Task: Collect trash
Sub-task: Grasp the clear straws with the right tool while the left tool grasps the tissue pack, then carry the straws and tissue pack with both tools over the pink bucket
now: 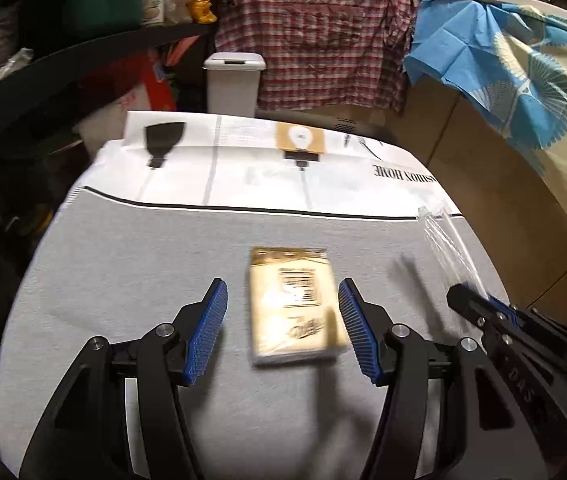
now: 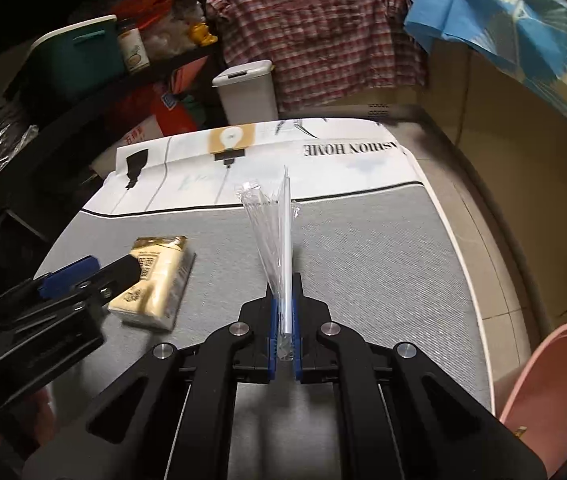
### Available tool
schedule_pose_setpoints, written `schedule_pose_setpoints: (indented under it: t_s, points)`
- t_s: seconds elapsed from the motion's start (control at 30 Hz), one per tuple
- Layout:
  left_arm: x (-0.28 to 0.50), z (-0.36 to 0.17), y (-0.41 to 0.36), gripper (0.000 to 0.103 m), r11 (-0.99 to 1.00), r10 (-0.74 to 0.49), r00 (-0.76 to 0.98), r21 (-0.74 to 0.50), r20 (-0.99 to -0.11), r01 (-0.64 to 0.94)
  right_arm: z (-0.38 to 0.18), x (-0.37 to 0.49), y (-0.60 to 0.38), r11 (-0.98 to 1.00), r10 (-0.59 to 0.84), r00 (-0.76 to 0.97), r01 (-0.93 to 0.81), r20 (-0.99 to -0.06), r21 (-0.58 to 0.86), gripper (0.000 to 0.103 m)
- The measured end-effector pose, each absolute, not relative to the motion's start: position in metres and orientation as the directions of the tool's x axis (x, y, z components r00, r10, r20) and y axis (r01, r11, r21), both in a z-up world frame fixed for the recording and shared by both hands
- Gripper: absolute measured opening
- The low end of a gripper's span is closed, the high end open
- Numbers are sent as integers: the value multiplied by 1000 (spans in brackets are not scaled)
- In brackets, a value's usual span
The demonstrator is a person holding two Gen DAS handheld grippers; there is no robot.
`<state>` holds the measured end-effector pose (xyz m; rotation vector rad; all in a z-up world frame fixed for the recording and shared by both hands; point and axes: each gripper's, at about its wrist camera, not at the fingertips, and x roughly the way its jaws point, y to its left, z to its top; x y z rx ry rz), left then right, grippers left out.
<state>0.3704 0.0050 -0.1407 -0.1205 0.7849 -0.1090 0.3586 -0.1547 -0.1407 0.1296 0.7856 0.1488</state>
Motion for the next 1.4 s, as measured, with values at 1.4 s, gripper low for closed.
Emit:
schedule_pose_setpoints:
  t_s: [1.4]
  points:
    - [290,-51,-148,49,938,-339,710,-160,-617,309,-42,245,-311,990,35,739,64,-673,123,6]
